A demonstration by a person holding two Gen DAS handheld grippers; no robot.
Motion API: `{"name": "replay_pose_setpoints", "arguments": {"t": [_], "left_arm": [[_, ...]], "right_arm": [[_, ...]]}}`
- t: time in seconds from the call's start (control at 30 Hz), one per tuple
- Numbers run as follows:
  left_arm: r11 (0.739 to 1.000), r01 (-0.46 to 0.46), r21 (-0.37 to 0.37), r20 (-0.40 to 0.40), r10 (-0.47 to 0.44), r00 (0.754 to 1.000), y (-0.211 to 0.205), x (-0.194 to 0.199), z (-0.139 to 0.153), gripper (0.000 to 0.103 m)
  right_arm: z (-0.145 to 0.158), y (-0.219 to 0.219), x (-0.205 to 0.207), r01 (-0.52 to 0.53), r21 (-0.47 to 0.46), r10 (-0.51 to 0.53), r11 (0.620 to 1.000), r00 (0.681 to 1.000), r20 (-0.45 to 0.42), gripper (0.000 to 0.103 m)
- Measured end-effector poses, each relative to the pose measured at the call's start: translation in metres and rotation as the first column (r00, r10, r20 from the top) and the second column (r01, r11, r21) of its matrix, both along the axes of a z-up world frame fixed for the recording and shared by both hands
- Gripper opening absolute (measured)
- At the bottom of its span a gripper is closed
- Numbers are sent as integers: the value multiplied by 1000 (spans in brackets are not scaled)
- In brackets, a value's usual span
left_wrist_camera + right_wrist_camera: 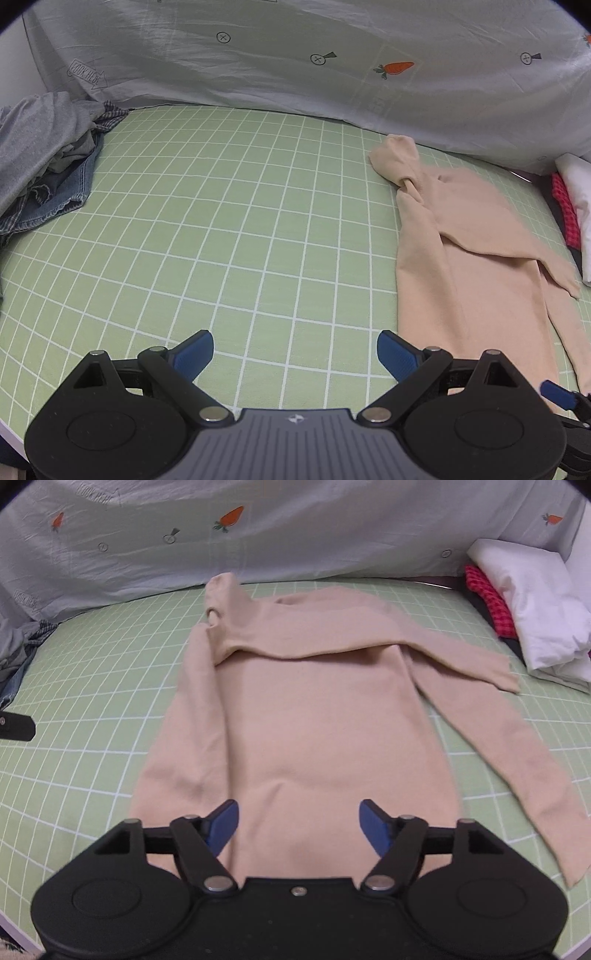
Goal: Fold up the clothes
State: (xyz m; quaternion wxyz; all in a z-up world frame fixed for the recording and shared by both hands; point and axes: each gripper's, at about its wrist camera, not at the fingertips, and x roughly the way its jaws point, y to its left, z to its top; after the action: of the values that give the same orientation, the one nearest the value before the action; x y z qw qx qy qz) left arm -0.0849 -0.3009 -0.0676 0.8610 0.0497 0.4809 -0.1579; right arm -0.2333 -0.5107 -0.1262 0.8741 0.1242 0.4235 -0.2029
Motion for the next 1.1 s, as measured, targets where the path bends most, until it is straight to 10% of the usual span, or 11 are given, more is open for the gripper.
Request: {"name": "replay_pose_setpoints", "arguments": {"t": [0.6,0.87,1.1], "left_arm": [[998,-46,-37,40,48,998,-116,127,-2,95],[997,42,-57,32,-40,999,-178,203,-30,92],[990,66,-124,-80,-76,994,-205,239,-59,67]], "right_arm": [[-24,-240,31,440,101,-447,892,893,57,90],[-54,-315,62,459,96,-464,883,885,44,88],[-64,-316,70,439,4,-439,898,898,20,86]]}}
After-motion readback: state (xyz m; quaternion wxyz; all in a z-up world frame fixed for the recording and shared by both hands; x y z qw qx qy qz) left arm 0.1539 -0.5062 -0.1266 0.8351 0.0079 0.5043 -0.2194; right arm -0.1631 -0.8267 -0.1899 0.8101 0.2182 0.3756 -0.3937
